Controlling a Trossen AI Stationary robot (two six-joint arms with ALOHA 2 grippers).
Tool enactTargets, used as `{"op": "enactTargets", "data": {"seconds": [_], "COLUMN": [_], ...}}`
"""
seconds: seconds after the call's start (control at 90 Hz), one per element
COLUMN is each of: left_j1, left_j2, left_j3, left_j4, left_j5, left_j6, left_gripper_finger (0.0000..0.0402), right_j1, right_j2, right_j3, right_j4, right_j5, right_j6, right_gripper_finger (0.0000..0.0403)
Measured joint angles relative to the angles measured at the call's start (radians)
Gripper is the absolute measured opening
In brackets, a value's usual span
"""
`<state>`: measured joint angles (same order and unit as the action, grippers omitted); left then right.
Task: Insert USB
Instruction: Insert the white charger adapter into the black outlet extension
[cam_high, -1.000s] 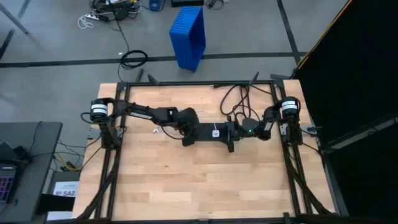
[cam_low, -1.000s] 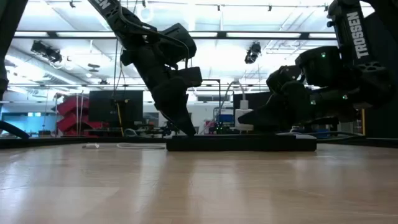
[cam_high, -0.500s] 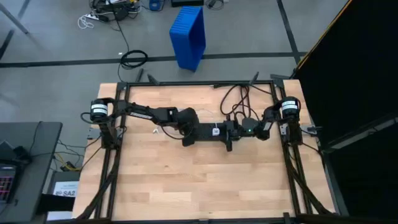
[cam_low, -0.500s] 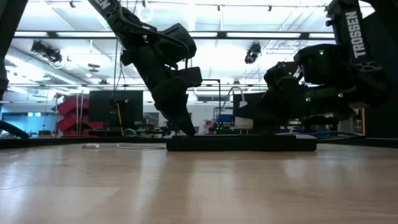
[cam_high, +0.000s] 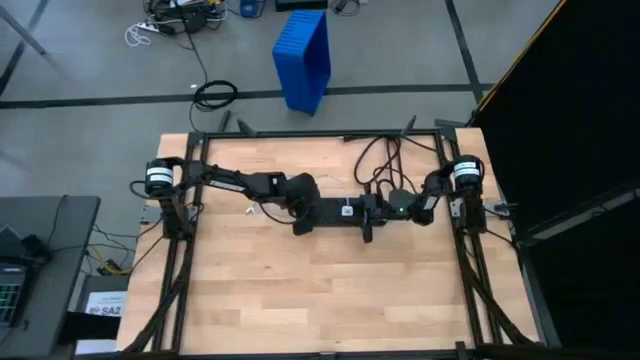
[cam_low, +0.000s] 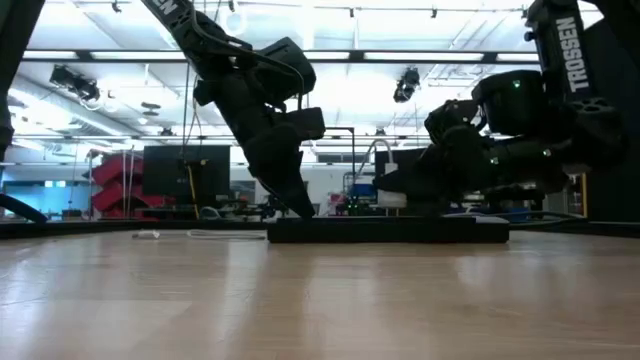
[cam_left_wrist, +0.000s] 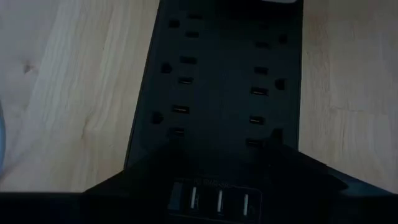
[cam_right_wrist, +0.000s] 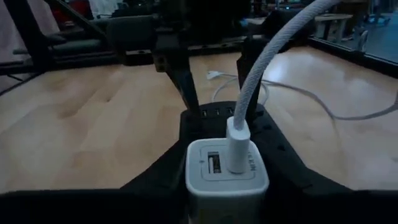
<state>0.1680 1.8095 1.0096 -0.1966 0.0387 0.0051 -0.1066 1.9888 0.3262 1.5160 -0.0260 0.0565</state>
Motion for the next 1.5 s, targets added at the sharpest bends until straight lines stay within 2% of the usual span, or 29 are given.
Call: {"op": "enactTargets", "data": {"seconds": [0.378, 0.489, 0.722, 0.944, 1.5], "left_j1": [0.0, 0.0, 0.002, 0.002, 0.002], "left_j2": [0.0, 0.0, 0.0, 0.0, 0.0], "left_j3": [0.0, 0.0, 0.001, 0.001, 0.0], "left_j4": [-0.001, -0.007, -0.011, -0.004, 0.0], "left_j5": [0.0, 0.0, 0.001, 0.004, 0.014], "left_j6": [-0.006, -0.006, 0.012, 0.011, 0.01], "left_gripper_finger": [0.0229, 0.0229, 0.0229, 0.0229, 0.0229], "right_j1": [0.018, 0.012, -0.014, -0.014, -0.009], "right_j2": [-0.001, -0.001, -0.002, -0.001, -0.001], "right_j3": [-0.001, -0.014, -0.02, -0.017, -0.014], "right_j4": [-0.051, -0.043, -0.059, -0.073, -0.087], "right_j5": [0.005, 0.003, -0.049, -0.109, -0.121], "right_j6": [-0.035, -0.002, 0.053, 0.036, 0.025], "right_gripper_finger": [0.0115, 0.0115, 0.0115, 0.0115, 0.0115]}}
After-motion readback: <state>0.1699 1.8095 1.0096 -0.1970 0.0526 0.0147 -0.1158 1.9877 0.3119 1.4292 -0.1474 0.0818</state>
